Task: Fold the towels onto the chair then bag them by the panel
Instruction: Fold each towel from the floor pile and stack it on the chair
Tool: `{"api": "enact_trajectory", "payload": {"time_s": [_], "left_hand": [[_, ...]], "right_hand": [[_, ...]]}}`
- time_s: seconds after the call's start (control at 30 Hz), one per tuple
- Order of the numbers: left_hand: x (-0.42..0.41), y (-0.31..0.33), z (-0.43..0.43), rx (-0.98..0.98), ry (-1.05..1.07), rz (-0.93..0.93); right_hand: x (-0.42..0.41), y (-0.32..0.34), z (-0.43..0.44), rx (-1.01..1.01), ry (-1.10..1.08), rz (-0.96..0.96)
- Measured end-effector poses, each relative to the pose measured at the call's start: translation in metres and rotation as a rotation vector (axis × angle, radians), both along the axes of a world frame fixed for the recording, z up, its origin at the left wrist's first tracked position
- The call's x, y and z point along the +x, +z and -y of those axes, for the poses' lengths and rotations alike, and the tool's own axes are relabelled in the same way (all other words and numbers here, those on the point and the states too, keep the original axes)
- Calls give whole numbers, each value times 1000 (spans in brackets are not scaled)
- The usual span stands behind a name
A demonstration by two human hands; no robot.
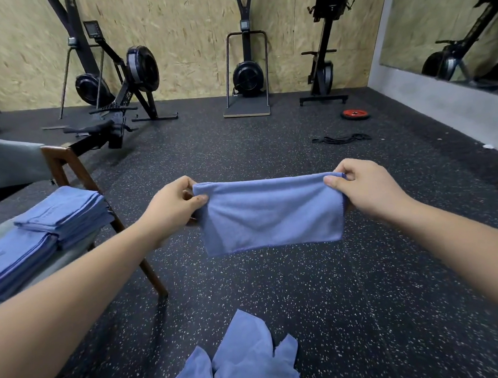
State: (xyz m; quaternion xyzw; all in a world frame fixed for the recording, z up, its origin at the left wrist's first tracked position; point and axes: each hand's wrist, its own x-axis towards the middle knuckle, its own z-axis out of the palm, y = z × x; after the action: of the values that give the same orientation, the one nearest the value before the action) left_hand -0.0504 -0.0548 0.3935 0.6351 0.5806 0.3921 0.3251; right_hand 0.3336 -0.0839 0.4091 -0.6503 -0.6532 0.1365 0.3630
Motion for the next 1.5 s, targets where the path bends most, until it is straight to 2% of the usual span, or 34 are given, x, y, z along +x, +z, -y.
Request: {"api": "enact_trajectory", "payload": {"time_s": [0.1,0.23,0.4,0.57,0.8,0.9,1.07,1.2,1.3,1.37,1.43,1.5], "left_hand": [[13,4,6,4,45,-14],[38,14,25,35,-16,-56],[70,23,52,69,-125,-92],[90,29,72,133,-206,-121],[94,31,77,167,-177,-77],[94,32,79,206,-152,-118],[89,32,81,289,-138,-262],[84,38,76,308,-123,-265],[81,46,74,266,-158,-233],[77,50,73,191,-226,-157],[73,52,72,136,-294,-78],[71,54,73,106,-329,-21]], "right_hand": [[-9,2,1,-3,7,-186],[-31,2,13,-31,97,-289],[-64,9,35,-80,181,-287],[-86,12,52,-137,295,-417],[-95,19,61,-155,345,-435],[-94,22,63,-186,397,-494],[-95,22,69,-200,481,-425],[-92,22,68,-191,520,-381],[-82,21,62,78,453,-115],[-73,19,54,172,390,47],[-63,19,45,77,389,33],[-57,17,40,-133,462,-57]]}}
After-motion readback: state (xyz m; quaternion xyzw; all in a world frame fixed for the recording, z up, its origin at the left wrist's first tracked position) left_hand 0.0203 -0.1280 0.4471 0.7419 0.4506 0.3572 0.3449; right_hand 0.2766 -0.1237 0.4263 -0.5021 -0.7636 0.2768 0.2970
